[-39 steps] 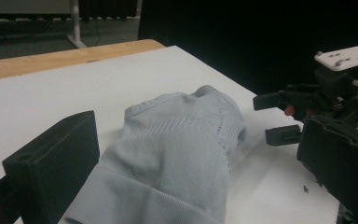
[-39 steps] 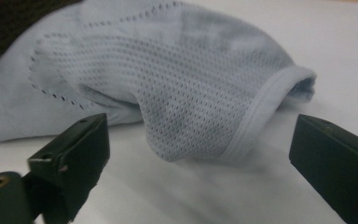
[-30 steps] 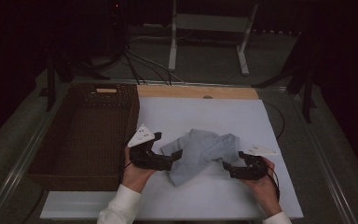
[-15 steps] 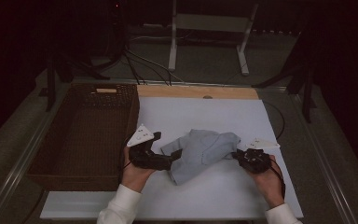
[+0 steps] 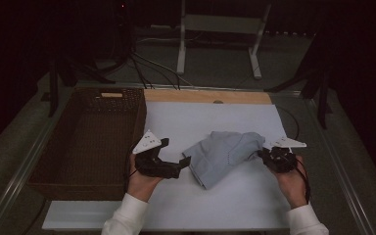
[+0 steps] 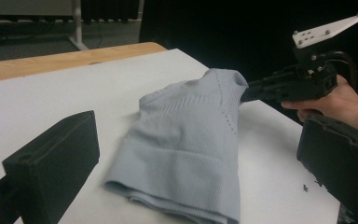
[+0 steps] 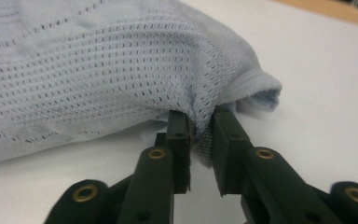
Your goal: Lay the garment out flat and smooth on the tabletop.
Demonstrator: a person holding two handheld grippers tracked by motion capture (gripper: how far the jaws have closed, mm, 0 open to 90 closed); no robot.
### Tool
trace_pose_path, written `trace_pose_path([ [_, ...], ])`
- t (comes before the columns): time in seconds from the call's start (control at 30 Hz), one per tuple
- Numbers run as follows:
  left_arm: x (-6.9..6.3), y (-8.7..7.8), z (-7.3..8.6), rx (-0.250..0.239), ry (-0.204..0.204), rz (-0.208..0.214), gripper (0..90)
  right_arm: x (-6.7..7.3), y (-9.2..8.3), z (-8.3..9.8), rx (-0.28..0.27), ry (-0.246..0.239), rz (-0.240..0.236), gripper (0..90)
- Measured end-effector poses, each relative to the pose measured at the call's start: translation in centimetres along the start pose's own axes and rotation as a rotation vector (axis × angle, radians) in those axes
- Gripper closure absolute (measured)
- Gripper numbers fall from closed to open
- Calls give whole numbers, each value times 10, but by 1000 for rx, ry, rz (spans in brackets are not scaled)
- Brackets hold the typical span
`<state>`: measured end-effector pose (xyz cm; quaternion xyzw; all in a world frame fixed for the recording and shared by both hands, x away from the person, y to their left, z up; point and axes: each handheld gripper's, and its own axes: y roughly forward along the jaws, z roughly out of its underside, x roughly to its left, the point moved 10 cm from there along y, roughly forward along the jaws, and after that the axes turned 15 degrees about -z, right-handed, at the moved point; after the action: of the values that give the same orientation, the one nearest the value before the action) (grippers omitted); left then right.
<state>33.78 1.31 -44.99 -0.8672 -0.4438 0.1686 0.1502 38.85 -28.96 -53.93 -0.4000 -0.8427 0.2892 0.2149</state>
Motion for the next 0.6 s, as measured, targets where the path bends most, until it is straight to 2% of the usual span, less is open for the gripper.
trace_pose_path([
  [0.07,1,0,0,-1,-3,0,1,-1,-2,3,6,20,18,603],
  [0.13,1,0,0,-3,-4,-2,1,3,-6,2,-3,42,18,415],
  [0.2,2,0,-1,-6,-7,-2,1,6,-13,-2,-19,54,48,274],
  [0.23,2,0,-1,-7,-8,-2,1,9,-15,-4,-33,67,46,225],
  [0.37,2,0,0,-6,-6,-3,1,24,-21,-16,-74,58,10,158],
  [0.6,3,1,1,-1,-4,-5,2,52,-13,-32,-92,17,-48,153],
])
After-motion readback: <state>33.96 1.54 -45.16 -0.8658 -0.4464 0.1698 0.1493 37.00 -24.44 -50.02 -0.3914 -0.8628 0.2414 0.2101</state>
